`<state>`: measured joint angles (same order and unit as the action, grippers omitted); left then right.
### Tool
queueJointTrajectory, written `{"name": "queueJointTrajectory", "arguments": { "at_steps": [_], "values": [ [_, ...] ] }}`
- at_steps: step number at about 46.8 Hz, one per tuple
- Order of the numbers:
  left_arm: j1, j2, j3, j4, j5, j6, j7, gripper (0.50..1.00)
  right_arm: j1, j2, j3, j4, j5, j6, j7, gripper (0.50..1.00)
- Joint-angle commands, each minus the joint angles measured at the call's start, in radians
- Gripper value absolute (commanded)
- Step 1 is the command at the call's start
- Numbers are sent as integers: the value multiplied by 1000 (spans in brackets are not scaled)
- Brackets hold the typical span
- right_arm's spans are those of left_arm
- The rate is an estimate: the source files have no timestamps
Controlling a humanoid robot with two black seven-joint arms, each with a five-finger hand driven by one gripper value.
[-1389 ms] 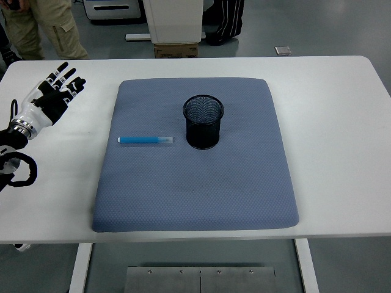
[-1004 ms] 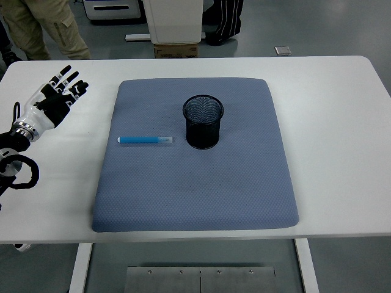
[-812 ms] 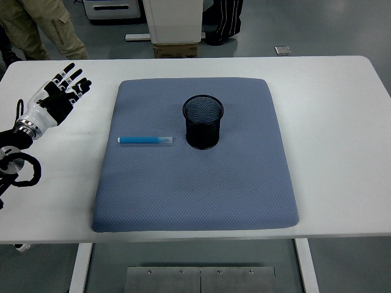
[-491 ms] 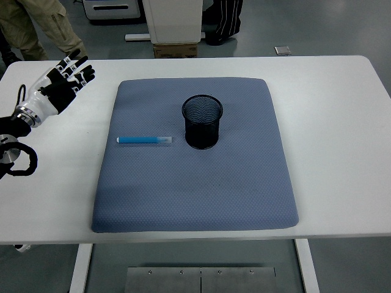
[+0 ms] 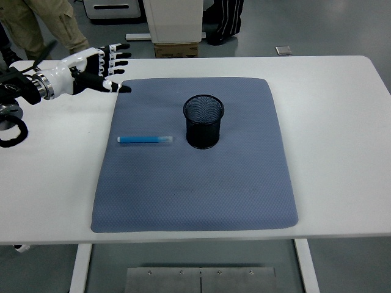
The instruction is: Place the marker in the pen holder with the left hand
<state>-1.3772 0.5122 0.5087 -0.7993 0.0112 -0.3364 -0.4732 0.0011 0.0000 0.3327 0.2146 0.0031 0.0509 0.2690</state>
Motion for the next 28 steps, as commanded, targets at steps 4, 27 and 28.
{"name": "queueJointTrajectory", "arguments": {
  "at_steps": [4,27,28],
  "values": [
    [-77,-26,122,-51,183,5,-7,1000,0,0,0,0,0,0,-1,1000],
    [-120,-168,295,-55,240,4,1,1000,0,0,0,0,0,0,1,1000],
    [-126,-175,303,-55,240,5,1,1000,0,0,0,0,0,0,1,1000]
  ]
}}
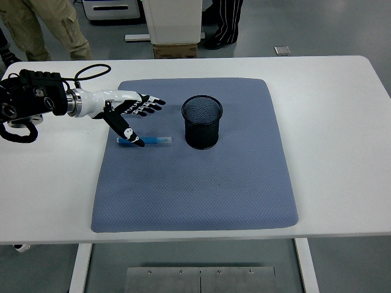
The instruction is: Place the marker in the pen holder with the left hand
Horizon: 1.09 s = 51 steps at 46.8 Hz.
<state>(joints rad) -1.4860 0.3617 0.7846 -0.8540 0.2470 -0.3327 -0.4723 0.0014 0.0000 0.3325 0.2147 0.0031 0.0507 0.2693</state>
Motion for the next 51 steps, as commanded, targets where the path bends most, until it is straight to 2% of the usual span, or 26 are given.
{"name": "queueJointTrajectory", "arguments": {
  "at_steps": [1,15,28,35,42,47,51],
  "values": [
    [-22,-30,33,0,6,1,0,1000,0,0,0,0,0,0,1,1000],
    [-68,-93,42,0,190,-2,1,1000,0,0,0,0,0,0,1,1000],
    [-108,-95,48,6,293,-2,6,1000,0,0,0,0,0,0,1,1000],
    [-106,-101,50,6,350,0,76,1000,0,0,0,0,0,1,1,1000],
    [-105,-102,48,6,354,1,98,1000,0,0,0,0,-2,1,-1,1000],
    [-108,-102,47,7,354,1,144,1000,0,0,0,0,0,0,-1,1000],
    [-108,-110,47,7,354,1,152,1000,0,0,0,0,0,0,-1,1000]
  ]
}}
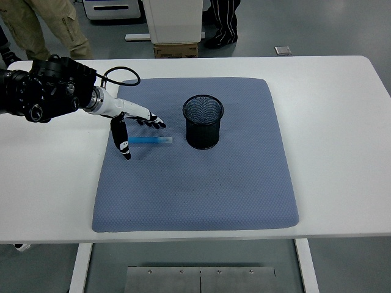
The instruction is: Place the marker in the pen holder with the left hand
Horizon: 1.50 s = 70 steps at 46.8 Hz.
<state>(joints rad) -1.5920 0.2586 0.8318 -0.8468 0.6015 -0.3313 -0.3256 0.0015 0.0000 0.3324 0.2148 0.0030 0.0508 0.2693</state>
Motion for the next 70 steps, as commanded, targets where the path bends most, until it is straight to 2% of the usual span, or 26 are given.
{"name": "queueJointTrajectory", "arguments": {
  "at_steps": [1,13,20,25,32,41,49,55,70],
  "values": [
    [-2,-12,0,0,0,0,7,1000,0,0,0,0,0,1,-1,1000],
    [-6,-35,-2,-1,20,-2,13,1000,0,0,0,0,0,0,1,1000],
    [-13,-44,-2,-3,40,-2,39,865,0,0,0,0,0,0,1,1000],
    [-14,-45,-2,-3,50,-2,51,821,0,0,-1,0,0,0,-1,1000],
    [-14,-52,0,-3,73,-2,53,707,0,0,0,0,0,0,-1,1000],
    [-14,-64,-2,-3,73,0,68,707,0,0,0,0,0,0,1,1000],
    [-14,-73,-3,-1,80,18,103,707,0,0,-1,0,0,0,1,1000],
    [-14,-85,-5,-3,92,43,108,707,0,0,0,0,0,0,1,1000],
    [-36,-85,-19,-3,90,44,125,707,0,0,-1,0,0,0,1,1000]
  ]
}}
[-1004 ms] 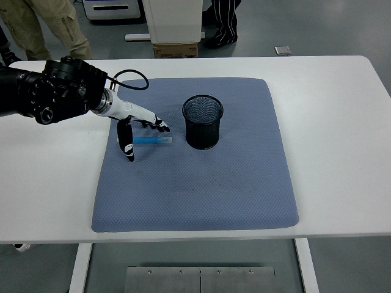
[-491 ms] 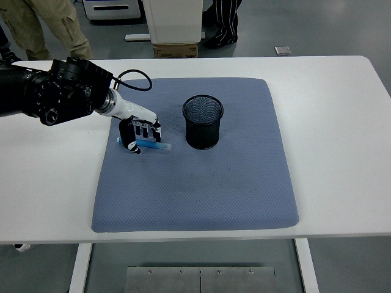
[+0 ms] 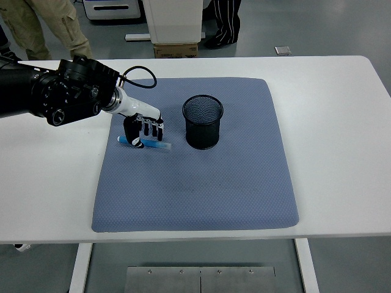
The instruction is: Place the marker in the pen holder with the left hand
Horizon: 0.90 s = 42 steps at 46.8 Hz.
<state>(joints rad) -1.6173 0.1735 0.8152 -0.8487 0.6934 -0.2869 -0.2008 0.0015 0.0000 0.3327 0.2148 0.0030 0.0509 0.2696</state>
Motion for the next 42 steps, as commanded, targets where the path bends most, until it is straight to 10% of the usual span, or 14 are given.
{"name": "queueJointTrajectory", "arguments": {
  "at_steps": [1,42],
  "values": [
    [-15,0,-5,-1,-2,0,0,707,0,0,-1,0,0,0,0,1000],
    [-12,-23,-7,-16,52,6,3,689,0,0,0,0,0,0,-1,1000]
  ]
}}
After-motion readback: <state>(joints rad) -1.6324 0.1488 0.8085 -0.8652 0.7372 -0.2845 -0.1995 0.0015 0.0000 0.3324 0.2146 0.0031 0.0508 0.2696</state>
